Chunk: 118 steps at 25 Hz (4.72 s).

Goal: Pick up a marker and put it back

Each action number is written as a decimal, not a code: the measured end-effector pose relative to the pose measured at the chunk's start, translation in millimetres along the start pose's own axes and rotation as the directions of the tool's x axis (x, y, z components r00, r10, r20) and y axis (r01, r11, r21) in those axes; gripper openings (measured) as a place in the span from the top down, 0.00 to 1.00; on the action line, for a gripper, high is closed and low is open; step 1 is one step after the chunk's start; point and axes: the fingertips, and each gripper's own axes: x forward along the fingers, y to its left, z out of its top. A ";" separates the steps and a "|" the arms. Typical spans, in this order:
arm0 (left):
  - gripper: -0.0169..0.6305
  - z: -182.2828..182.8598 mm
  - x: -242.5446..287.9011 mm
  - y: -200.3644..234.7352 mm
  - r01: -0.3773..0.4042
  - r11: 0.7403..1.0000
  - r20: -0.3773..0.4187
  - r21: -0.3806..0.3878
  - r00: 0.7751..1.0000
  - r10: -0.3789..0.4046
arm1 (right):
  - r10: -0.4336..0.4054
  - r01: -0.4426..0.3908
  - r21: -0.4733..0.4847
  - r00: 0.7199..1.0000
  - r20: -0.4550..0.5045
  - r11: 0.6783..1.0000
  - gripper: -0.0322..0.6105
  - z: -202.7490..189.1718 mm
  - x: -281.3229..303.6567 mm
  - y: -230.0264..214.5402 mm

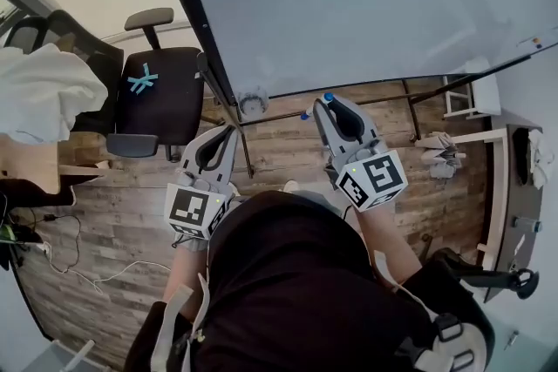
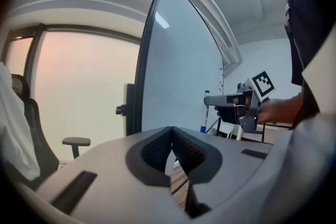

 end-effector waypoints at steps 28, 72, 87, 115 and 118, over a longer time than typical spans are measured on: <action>0.96 -36.5 -115.7 55.8 -0.383 0.919 -0.049 -0.097 0.924 0.380 | 0.339 -0.343 -0.047 0.938 -0.075 0.938 0.83 -20.1 106.3 92.3; 0.96 -65.5 -163.1 40.0 -0.504 0.855 -0.120 -0.122 0.863 0.491 | 0.352 -0.393 -0.121 0.898 -0.265 0.911 0.83 -118.8 127.0 107.4; 0.96 -61.2 -158.1 38.4 -0.483 0.868 -0.106 -0.114 0.875 0.473 | 0.344 -0.381 -0.120 0.906 -0.246 0.917 0.82 -108.2 120.3 108.0; 0.96 -24.0 -80.6 22.8 -0.233 0.972 -0.032 -0.045 0.972 0.231 | 0.193 -0.203 -0.114 0.977 -0.094 0.972 0.82 -41.3 56.5 62.2; 0.96 -22.1 -66.2 19.5 -0.187 0.982 -0.026 -0.036 0.982 0.186 | 0.153 -0.161 -0.112 0.985 -0.082 0.981 0.82 -36.8 46.1 50.0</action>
